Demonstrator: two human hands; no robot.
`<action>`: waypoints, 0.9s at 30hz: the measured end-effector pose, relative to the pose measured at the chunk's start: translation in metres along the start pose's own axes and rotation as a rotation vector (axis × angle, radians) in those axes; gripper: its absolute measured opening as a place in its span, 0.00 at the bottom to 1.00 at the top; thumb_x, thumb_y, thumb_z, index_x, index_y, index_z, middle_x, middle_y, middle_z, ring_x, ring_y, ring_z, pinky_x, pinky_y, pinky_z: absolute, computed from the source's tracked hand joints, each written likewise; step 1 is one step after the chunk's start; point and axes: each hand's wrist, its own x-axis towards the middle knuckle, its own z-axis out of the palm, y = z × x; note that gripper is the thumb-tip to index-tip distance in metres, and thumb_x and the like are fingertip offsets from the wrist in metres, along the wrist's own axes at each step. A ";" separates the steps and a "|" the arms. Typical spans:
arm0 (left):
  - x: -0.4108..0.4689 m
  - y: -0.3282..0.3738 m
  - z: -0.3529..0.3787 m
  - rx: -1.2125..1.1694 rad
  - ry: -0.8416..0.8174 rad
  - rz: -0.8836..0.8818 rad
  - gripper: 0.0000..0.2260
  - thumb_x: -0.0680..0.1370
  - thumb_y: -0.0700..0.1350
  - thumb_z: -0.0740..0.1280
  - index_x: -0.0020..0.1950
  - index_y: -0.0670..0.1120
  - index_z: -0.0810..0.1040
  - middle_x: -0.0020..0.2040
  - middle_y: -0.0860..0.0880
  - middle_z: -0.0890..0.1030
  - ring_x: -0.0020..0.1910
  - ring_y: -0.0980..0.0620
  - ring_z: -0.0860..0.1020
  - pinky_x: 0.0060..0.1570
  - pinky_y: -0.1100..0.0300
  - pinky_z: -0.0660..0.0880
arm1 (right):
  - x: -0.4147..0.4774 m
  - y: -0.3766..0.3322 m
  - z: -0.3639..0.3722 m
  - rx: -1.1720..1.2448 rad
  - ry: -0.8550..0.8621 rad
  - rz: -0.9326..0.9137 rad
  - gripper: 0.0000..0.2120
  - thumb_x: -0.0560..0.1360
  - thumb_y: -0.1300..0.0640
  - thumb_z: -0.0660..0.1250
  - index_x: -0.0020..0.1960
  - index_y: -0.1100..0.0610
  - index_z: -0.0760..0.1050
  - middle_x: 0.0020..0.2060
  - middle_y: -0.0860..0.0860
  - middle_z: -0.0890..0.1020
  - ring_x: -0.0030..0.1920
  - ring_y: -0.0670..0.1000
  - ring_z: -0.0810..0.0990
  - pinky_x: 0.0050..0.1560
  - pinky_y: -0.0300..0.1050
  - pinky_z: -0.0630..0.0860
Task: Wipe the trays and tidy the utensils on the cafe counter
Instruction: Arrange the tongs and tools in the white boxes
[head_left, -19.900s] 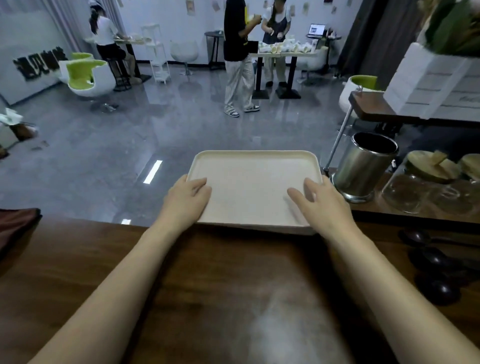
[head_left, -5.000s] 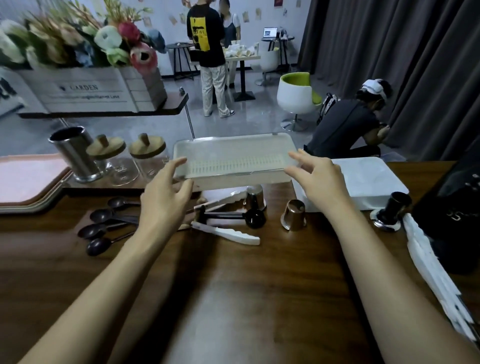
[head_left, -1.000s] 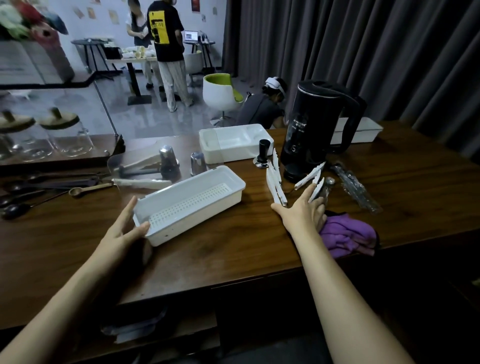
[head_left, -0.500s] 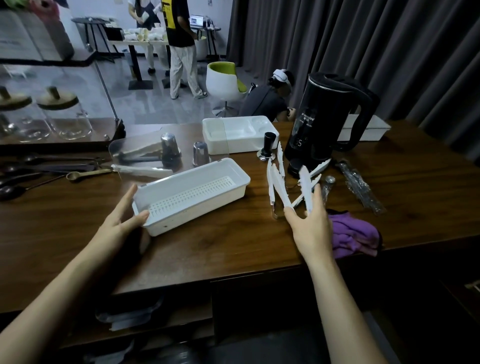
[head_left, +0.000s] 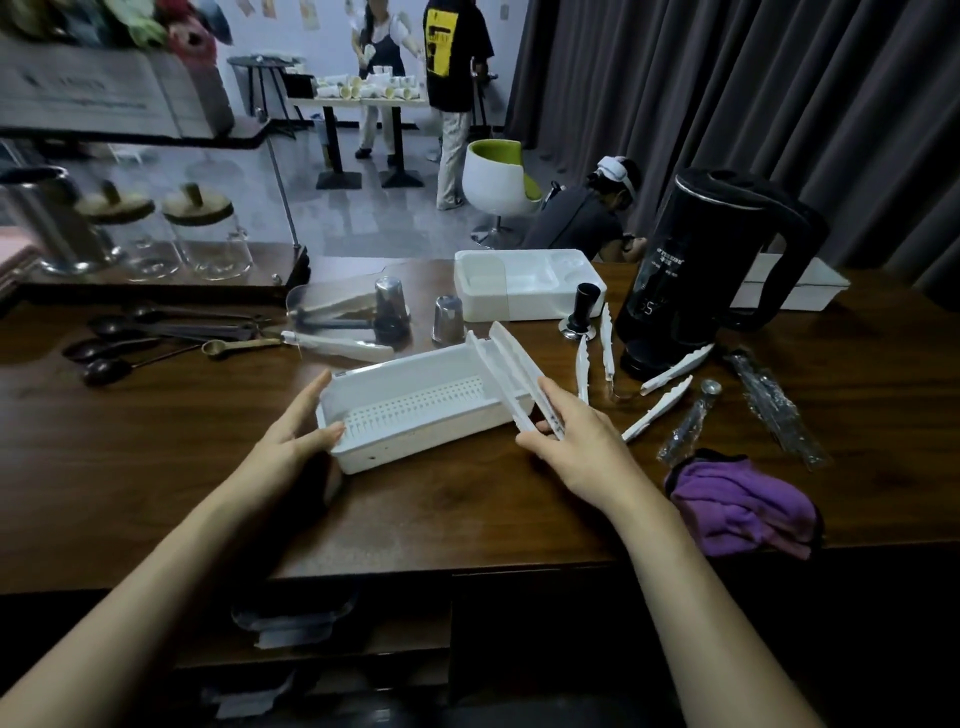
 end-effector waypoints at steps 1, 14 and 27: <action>0.000 0.000 0.001 -0.001 0.003 0.004 0.31 0.80 0.43 0.68 0.78 0.65 0.63 0.74 0.59 0.68 0.72 0.54 0.69 0.74 0.52 0.63 | 0.003 -0.001 0.002 -0.017 0.018 -0.018 0.32 0.78 0.49 0.69 0.78 0.42 0.58 0.72 0.43 0.70 0.57 0.42 0.75 0.63 0.47 0.73; 0.011 -0.006 -0.018 0.052 -0.093 -0.006 0.31 0.78 0.47 0.71 0.75 0.72 0.64 0.76 0.61 0.66 0.75 0.53 0.67 0.77 0.45 0.62 | 0.038 -0.033 0.002 -0.120 0.099 -0.178 0.20 0.79 0.53 0.66 0.71 0.45 0.72 0.57 0.39 0.74 0.64 0.47 0.71 0.61 0.45 0.67; 0.028 -0.002 -0.004 0.079 -0.178 0.009 0.32 0.78 0.47 0.73 0.76 0.70 0.64 0.79 0.61 0.61 0.79 0.55 0.60 0.80 0.46 0.55 | 0.090 -0.036 0.008 -0.256 -0.529 -0.065 0.32 0.78 0.66 0.66 0.78 0.50 0.64 0.74 0.45 0.70 0.73 0.51 0.69 0.65 0.39 0.65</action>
